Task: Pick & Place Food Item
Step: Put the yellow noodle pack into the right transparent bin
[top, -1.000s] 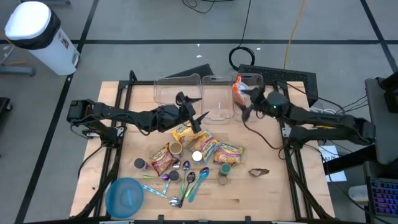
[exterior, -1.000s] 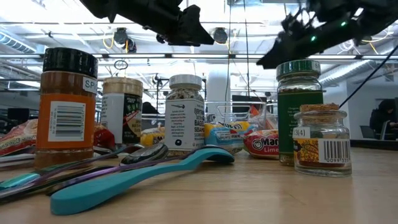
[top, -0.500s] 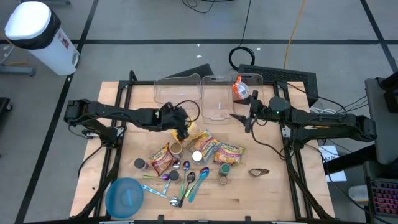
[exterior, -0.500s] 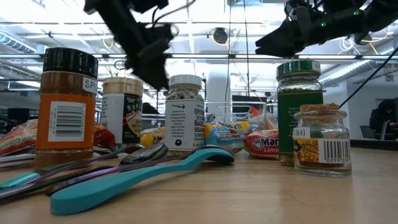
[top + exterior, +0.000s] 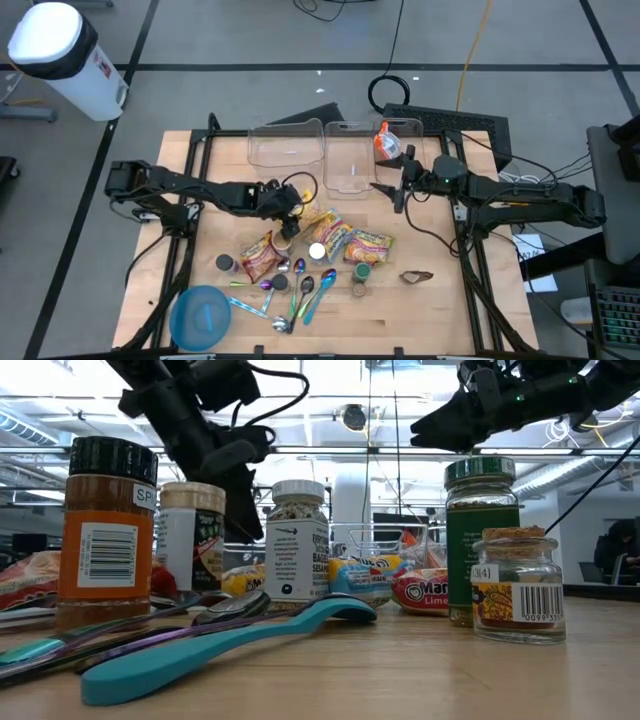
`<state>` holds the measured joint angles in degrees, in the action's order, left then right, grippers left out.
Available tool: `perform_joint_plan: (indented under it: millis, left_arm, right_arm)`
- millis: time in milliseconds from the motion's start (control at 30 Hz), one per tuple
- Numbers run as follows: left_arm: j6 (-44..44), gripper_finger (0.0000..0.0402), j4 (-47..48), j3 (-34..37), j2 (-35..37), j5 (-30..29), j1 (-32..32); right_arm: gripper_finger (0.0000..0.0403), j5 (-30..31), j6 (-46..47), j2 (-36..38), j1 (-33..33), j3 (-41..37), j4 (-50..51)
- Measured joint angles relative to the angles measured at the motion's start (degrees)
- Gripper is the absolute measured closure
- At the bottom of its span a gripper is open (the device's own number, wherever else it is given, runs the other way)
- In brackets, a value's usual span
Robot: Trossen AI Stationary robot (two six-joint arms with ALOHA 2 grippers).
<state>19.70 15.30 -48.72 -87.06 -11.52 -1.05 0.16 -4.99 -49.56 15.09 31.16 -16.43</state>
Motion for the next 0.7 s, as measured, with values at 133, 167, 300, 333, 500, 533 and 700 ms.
perform_joint_plan:
  millis: [133, 167, 300, 333, 500, 533, 700]
  left_arm:
    - [-0.46, 0.0126, -1.22, 0.03, -1.41, -0.06, 0.12]
    - [-1.10, 0.0125, -1.70, 0.03, -1.60, -0.13, 0.10]
    - [-6.31, 0.0125, -3.37, 0.15, -1.52, -0.75, 0.12]
    - [-7.00, 0.0126, -3.31, 0.17, -1.28, -0.59, 0.11]
    - [-8.02, 0.0127, -3.55, -0.32, -1.06, -0.63, 0.17]
    - [-8.04, 0.0125, -3.47, -0.32, -1.06, -0.62, 0.17]
    - [-8.00, 0.0124, -3.43, -0.32, -1.06, -0.62, 0.12]
  right_arm:
    - [0.0117, 0.00, 0.02, 0.00, 0.00, 0.00, 0.01]
    - [0.0117, 0.00, 0.02, 0.00, 0.00, 0.00, 0.04]
    - [0.0117, -0.02, 0.03, 0.00, 0.00, 0.00, 0.04]
    - [0.0117, -0.02, 0.02, 0.00, 0.00, 0.00, 0.04]
    - [0.0117, -0.02, 0.04, -0.02, 0.00, 0.00, 0.07]
    - [0.0117, -0.02, 0.05, -0.02, 0.00, 0.00, 0.09]
    - [0.0118, -0.03, 0.07, -0.02, 0.00, 0.00, 0.18]
